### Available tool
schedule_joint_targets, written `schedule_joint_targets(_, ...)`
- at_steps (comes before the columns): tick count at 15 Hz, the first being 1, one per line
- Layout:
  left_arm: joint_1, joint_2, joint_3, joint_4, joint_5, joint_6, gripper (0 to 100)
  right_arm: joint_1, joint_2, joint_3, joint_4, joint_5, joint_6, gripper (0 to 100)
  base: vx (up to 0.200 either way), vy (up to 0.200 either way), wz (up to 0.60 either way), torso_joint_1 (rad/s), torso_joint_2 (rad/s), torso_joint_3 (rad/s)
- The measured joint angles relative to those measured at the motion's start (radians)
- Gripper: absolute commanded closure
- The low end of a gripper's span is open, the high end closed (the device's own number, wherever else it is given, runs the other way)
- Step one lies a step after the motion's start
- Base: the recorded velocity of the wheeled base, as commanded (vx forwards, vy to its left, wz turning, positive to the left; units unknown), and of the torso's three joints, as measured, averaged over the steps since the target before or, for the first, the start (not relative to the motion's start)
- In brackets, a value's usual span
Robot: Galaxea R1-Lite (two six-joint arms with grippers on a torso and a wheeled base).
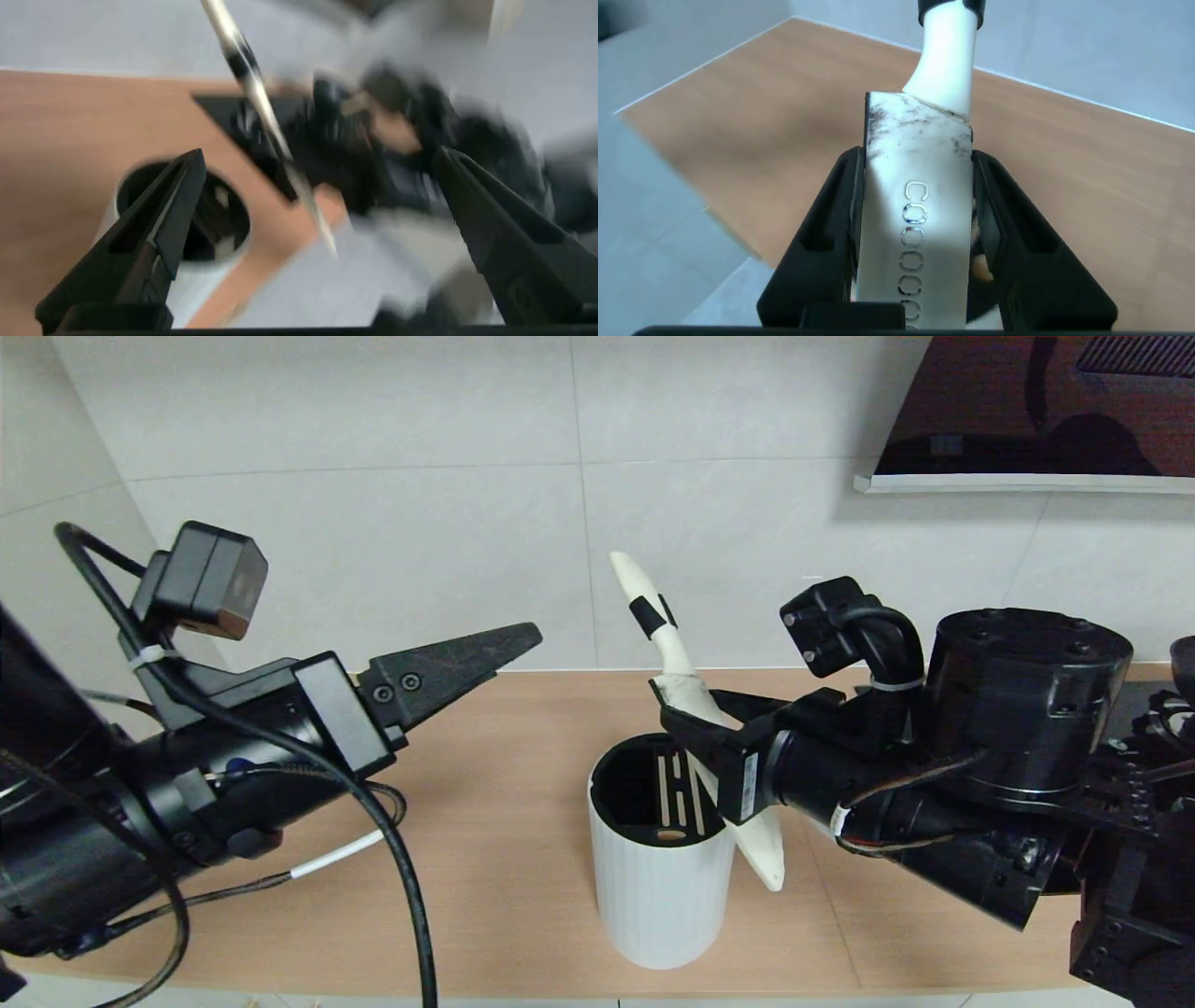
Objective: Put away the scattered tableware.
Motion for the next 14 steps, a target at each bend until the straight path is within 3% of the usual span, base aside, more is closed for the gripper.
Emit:
schedule_joint_targets(4, -0.039, 0.084, -0.013, -0.044, 0.051, -0.018, 0, 0.056, -0.002, 0.007, -0.004, 0.000, 0.009, 100, 0.000, 0.000, 0.00, 0.000, 0.00, 0.000)
schedule_joint_targets(8, -0.122, 0.195, -0.071, -0.119, 0.231, -0.013, 0, 0.090, 0.004, 0.007, -0.004, 0.003, 0.049, 100, 0.000, 0.000, 0.00, 0.000, 0.00, 0.000)
schedule_joint_targets(14, -0.148, 0.254, -0.084, -0.140, 0.238, -0.011, 0, 0.110, 0.008, 0.014, -0.004, 0.003, 0.050, 100, 0.000, 0.000, 0.00, 0.000, 0.00, 0.000)
